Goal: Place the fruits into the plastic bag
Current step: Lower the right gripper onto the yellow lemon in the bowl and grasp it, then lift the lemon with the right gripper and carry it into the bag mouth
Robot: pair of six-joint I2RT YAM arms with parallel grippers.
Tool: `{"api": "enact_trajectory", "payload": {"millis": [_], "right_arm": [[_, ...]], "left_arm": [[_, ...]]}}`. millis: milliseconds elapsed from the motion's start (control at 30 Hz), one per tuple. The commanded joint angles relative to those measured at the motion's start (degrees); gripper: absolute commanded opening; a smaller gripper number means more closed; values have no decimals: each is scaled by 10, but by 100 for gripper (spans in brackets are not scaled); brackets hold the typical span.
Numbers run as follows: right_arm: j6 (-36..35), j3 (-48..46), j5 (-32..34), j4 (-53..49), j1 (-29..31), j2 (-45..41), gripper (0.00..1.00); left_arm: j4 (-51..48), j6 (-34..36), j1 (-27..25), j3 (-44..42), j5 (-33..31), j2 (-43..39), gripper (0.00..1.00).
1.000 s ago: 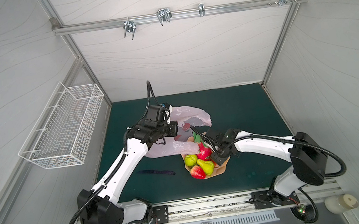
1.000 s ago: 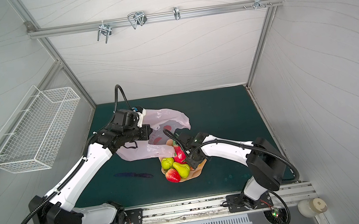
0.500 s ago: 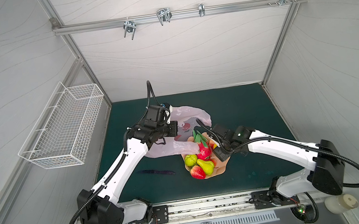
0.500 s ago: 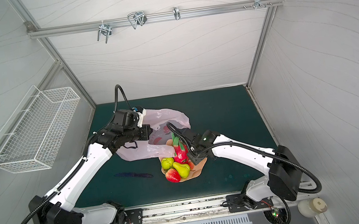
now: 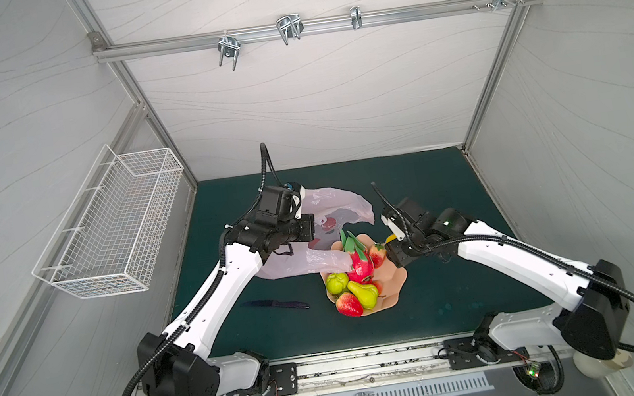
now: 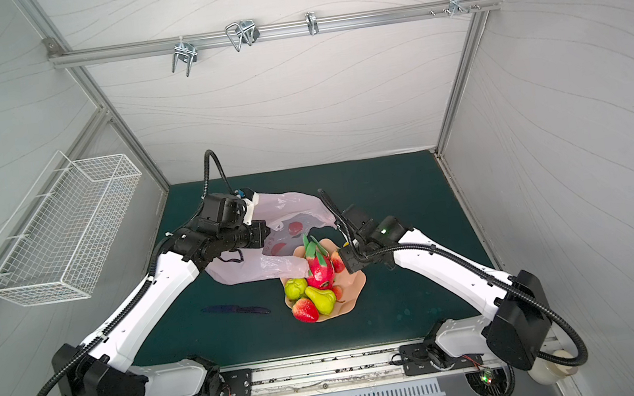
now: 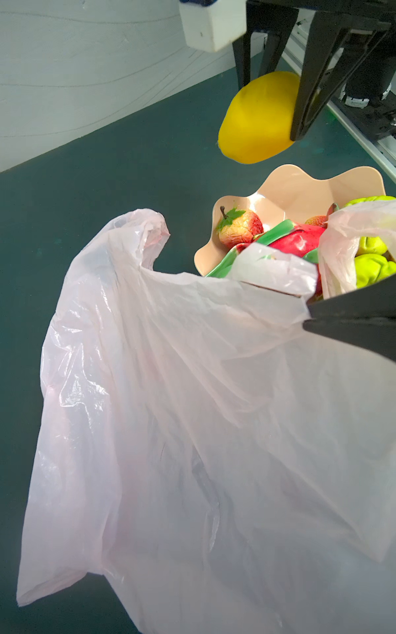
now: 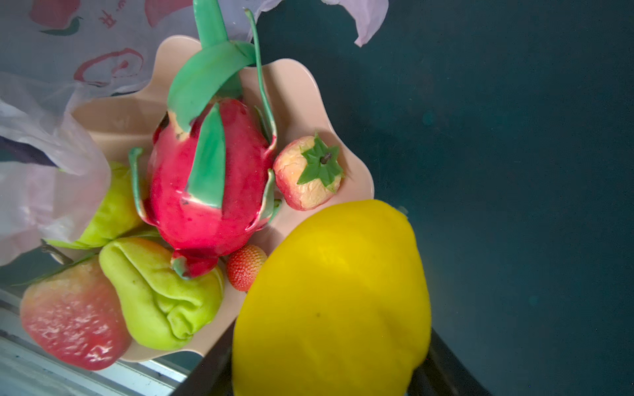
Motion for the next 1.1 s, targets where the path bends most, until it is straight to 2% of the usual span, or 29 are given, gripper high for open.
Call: {"api": "enact_trajectory", "payload": {"millis": [0,133,267,467,667,1067], "right_arm": [[25,-9,-68,26,-25,-20,38],[68,-28,-158,79,-62,-24,36],[158,-58,-260,173,-87,-13,34],[298,-86,-345,315,-92,37,27],[384,-90,-386,394,-80,82,20],[422,-88,-407,417,-57,118,15]], "left_arm": [[19,8,3,25,12,5,0],[21,6,2,24,13,6,0],[21,3,3,24,15,7,0],[22,0,2,25,18,9,0],[27,-7,2,27,19,11,0],[37,-14,2,22,18,15,0]]}}
